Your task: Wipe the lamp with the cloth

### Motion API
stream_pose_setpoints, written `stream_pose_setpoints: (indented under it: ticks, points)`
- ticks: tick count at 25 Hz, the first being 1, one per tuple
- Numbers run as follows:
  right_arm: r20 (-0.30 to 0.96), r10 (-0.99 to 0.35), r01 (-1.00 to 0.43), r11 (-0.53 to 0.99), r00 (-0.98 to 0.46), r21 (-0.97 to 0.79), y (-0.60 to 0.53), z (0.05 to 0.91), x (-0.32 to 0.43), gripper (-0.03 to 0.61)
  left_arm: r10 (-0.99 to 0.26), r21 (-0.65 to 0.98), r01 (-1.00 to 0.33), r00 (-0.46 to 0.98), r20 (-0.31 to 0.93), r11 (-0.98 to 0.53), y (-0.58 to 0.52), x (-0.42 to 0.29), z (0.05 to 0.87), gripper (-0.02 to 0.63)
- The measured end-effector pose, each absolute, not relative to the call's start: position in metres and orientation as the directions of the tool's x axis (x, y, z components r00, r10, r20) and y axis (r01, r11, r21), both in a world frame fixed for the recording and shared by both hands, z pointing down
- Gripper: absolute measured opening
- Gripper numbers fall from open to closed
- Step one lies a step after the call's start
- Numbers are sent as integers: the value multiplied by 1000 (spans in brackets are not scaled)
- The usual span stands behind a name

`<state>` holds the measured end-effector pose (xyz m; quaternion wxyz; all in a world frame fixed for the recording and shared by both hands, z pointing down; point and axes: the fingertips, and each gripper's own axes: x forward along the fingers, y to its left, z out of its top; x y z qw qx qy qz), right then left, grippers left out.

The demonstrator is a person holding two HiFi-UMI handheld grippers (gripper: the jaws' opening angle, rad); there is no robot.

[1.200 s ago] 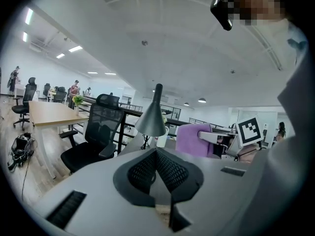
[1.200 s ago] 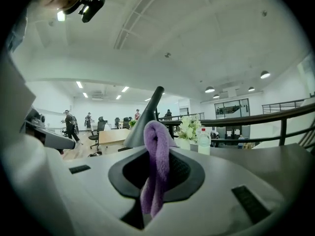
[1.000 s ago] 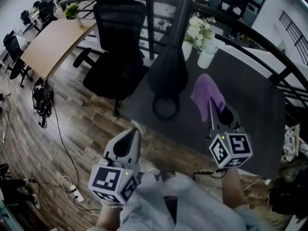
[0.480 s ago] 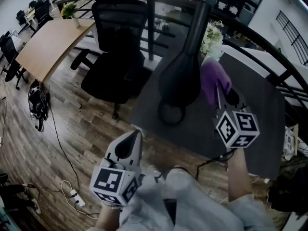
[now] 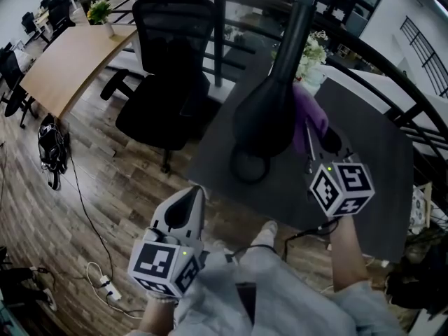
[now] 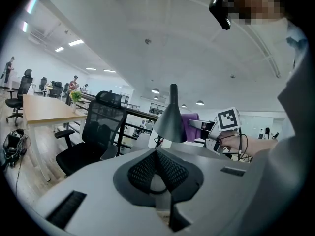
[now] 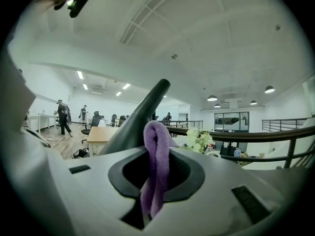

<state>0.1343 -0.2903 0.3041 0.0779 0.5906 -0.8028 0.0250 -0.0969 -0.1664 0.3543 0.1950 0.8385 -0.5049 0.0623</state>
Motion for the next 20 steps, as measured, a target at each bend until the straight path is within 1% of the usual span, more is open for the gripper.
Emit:
stream_pose_setpoints:
  ticks: [13, 20]
  points:
    - [94, -927, -930, 366, -363, 16, -276, 286, 106, 52, -829, 256, -871, 482, 282, -419, -174, -97, 352, 0]
    - [61, -918, -915, 396, -392, 77, -270, 273, 85, 52, -837, 257, -875, 473, 277, -409, -173, -104, 352, 0]
